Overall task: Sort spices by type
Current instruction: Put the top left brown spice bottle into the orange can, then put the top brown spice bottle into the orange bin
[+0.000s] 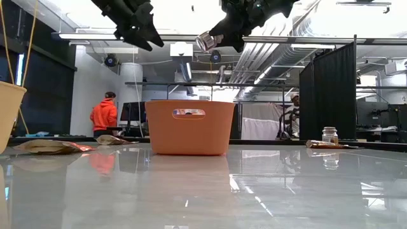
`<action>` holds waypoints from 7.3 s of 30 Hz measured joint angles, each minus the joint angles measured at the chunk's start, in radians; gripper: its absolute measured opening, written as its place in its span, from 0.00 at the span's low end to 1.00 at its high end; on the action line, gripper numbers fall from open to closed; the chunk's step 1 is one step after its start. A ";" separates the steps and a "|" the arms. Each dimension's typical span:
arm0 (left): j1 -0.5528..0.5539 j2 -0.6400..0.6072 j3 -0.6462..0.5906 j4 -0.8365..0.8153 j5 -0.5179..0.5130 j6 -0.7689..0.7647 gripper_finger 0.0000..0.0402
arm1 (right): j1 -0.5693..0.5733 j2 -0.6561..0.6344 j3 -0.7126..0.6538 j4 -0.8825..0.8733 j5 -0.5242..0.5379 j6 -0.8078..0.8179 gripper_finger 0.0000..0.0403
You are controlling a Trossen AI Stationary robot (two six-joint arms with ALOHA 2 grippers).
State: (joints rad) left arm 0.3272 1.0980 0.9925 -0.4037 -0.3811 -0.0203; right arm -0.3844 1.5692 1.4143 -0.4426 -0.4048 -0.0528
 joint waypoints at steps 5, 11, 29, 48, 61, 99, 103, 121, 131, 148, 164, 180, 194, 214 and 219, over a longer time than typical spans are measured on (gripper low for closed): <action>0.050 -0.039 -0.052 0.095 0.079 -0.072 0.84 | 0.020 0.000 0.000 -0.012 0.000 -0.012 0.43; 0.097 -0.039 -0.054 0.272 0.180 -0.129 0.84 | 0.047 0.000 0.000 -0.015 -0.017 -0.031 0.43; 0.239 -0.076 -0.053 0.464 0.400 -0.260 0.84 | 0.189 0.226 0.043 -0.167 0.078 -0.152 0.43; 0.256 -0.156 -0.053 0.455 0.419 -0.183 0.84 | 0.209 0.582 0.430 -0.541 0.329 -0.402 0.43; 0.256 -0.247 -0.053 0.477 0.391 -0.150 0.84 | 0.208 0.604 0.430 -0.520 0.406 -0.446 0.67; 0.355 -0.109 -0.040 0.553 0.423 -0.173 0.84 | -0.243 0.411 0.475 -0.961 0.053 -0.323 0.10; 0.355 -0.106 -0.040 0.590 0.425 -0.203 0.84 | -0.330 0.172 0.147 -0.752 0.156 -0.192 0.02; 0.351 -0.046 -0.040 0.604 0.426 -0.333 0.84 | -0.553 -0.292 -0.563 -0.366 0.628 0.594 0.00; 0.315 -0.038 -0.040 0.655 0.663 -0.449 0.84 | -0.517 -0.205 -0.559 -0.296 0.823 0.753 0.00; 0.299 -0.062 -0.038 0.824 0.821 -0.448 0.84 | -0.401 -0.119 -0.518 -0.537 1.081 1.472 0.00; 0.447 -0.068 -0.038 0.819 0.817 -0.525 0.84 | -0.418 -0.069 -0.518 -0.455 1.083 1.423 0.00; 0.448 -0.068 -0.039 0.819 0.791 -0.502 0.84 | -0.484 -0.069 -0.587 -0.231 1.065 1.286 0.00; 0.448 -0.068 -0.039 0.819 0.756 -0.473 0.84 | -0.478 -0.072 -0.636 -0.230 1.080 1.283 0.00; 0.448 -0.068 -0.039 0.820 0.754 -0.500 0.84 | -0.329 -0.067 -0.641 0.065 0.981 1.197 0.00; 0.448 -0.068 -0.039 0.820 0.754 -0.500 0.84 | -0.288 -0.066 -0.641 0.119 0.948 1.154 0.00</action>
State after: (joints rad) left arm 0.7756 1.0302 0.9535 0.4160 0.3729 -0.5201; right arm -0.6720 1.5032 0.7731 -0.3236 0.5431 1.1007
